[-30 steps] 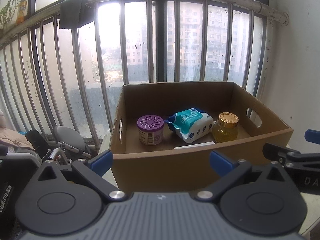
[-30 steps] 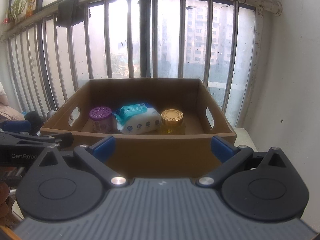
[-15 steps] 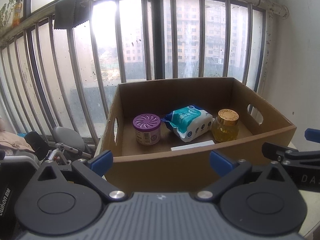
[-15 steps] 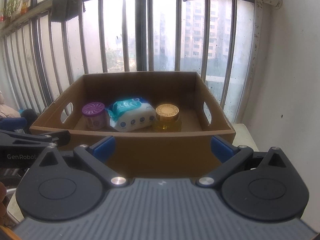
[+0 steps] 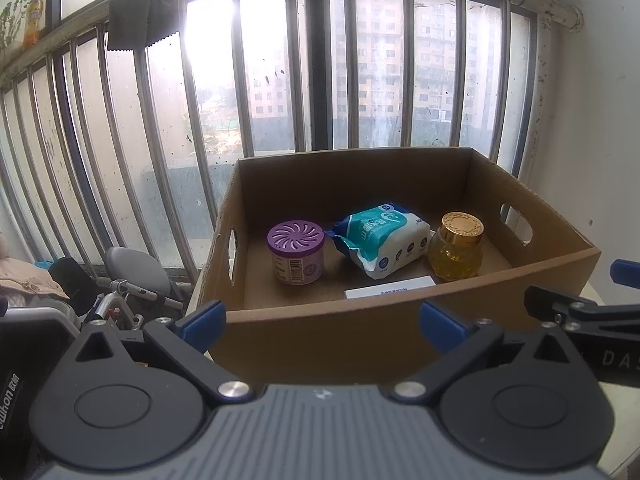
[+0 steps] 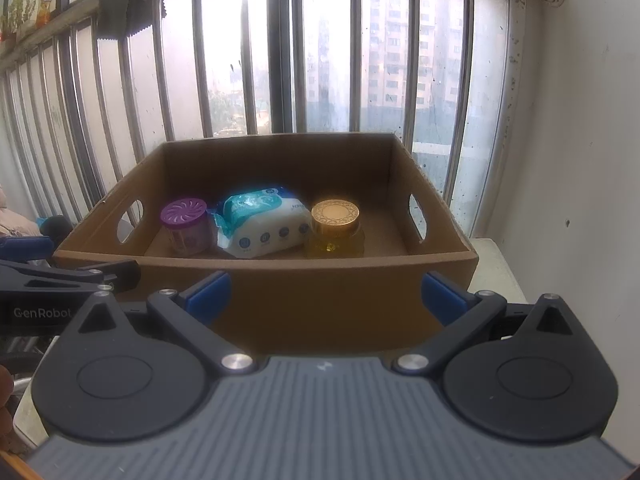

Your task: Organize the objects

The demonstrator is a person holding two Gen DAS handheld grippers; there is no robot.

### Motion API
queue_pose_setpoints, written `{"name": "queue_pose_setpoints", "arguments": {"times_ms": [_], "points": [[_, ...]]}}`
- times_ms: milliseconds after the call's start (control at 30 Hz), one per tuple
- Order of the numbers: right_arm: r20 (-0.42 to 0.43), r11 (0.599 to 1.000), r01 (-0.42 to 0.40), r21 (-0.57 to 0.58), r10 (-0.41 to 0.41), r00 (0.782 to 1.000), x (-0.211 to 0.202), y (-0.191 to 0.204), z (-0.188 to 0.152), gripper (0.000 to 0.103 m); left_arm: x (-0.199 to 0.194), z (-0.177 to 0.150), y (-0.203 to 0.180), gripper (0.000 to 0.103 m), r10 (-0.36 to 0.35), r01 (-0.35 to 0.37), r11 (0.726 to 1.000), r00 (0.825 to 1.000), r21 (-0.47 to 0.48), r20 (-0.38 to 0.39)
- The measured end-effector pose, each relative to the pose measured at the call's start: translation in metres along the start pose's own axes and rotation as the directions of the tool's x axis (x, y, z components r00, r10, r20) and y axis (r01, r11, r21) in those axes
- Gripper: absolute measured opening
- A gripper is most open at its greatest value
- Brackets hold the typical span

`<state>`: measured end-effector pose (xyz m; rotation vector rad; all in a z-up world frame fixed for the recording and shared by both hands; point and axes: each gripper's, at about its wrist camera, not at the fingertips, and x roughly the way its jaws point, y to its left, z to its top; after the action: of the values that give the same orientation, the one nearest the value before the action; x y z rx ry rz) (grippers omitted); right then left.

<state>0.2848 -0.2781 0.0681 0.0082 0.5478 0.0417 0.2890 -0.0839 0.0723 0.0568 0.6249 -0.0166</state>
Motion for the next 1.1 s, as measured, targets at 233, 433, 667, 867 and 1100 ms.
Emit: {"name": "queue_pose_setpoints", "arguments": {"times_ms": [233, 433, 667, 867, 1100], "points": [[0.004, 1.0, 0.002, -0.006, -0.002, 1.0, -0.001, 0.0022, 0.0014, 0.102, -0.001, -0.0002, 0.0018, 0.103, 0.003, -0.003, 1.0, 1.0, -0.003, 0.003], [0.004, 1.0, 0.002, -0.008, -0.002, 1.0, -0.0021, 0.003, 0.0014, 0.102, -0.0018, -0.0009, 0.002, 0.103, 0.004, -0.004, 1.0, 1.0, -0.005, 0.002], [0.006, 1.0, 0.002, -0.01, -0.002, 1.0, -0.0028, 0.0036, 0.0016, 0.102, -0.002, -0.0012, 0.0022, 0.103, 0.004, -0.004, 1.0, 1.0, -0.006, 0.002], [0.005, 1.0, 0.003, -0.011, -0.003, 1.0, -0.0039, 0.0048, 0.0018, 0.102, -0.0024, -0.001, 0.0023, 0.103, 0.004, -0.004, 1.0, 1.0, -0.005, 0.003], [0.007, 1.0, 0.002, -0.009, -0.002, 1.0, -0.0051, 0.005, 0.0021, 0.102, -0.0027, -0.0011, 0.0028, 0.103, 0.003, -0.003, 1.0, 1.0, -0.006, 0.004]]}}
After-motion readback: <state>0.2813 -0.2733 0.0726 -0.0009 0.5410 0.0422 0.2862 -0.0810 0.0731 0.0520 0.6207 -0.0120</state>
